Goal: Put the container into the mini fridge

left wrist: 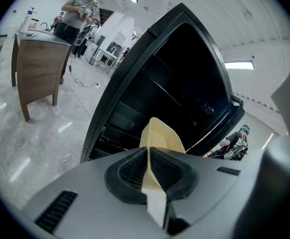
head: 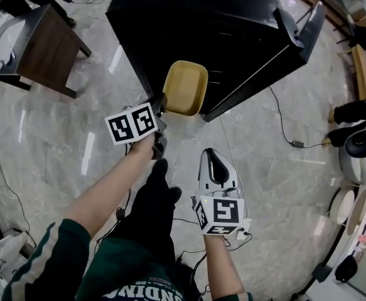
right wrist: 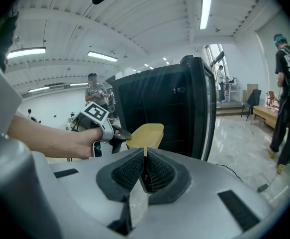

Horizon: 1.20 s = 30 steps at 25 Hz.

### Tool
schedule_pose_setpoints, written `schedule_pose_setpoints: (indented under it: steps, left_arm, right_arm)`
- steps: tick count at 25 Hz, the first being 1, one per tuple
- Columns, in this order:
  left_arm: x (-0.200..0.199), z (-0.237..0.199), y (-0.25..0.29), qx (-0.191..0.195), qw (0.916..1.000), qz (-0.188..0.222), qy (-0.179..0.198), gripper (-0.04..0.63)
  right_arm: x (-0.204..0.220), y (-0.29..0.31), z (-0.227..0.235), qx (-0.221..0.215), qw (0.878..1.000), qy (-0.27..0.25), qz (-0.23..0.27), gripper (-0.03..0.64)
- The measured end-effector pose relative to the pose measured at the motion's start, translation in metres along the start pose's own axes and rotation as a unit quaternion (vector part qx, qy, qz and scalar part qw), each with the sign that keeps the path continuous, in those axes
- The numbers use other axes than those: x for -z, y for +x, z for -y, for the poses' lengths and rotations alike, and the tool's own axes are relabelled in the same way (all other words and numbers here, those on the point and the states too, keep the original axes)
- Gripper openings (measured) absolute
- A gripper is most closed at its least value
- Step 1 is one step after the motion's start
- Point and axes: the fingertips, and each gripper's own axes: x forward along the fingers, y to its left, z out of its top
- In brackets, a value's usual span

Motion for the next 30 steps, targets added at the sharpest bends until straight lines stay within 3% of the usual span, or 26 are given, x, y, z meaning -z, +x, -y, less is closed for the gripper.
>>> schedule_pose_setpoints:
  steps: [16, 24, 30]
  left_arm:
    - [-0.015, -0.024, 0.043, -0.024, 0.9985, 0.023, -0.043, 0.026]
    - [-0.029, -0.032, 0.065, -0.039, 0.9983, 0.027, -0.034, 0.026]
    - [-0.033, -0.037, 0.082, -0.045, 0.9971, 0.028, -0.054, 0.026]
  right_arm:
    - [0.034, 0.002, 0.007, -0.002, 1.000, 0.009, -0.030, 0.037]
    - [0.041, 0.004, 0.014, 0.005, 0.999, 0.009, -0.039, 0.037]
    - [0.039, 0.003, 0.031, 0.022, 0.999, 0.014, -0.042, 0.037]
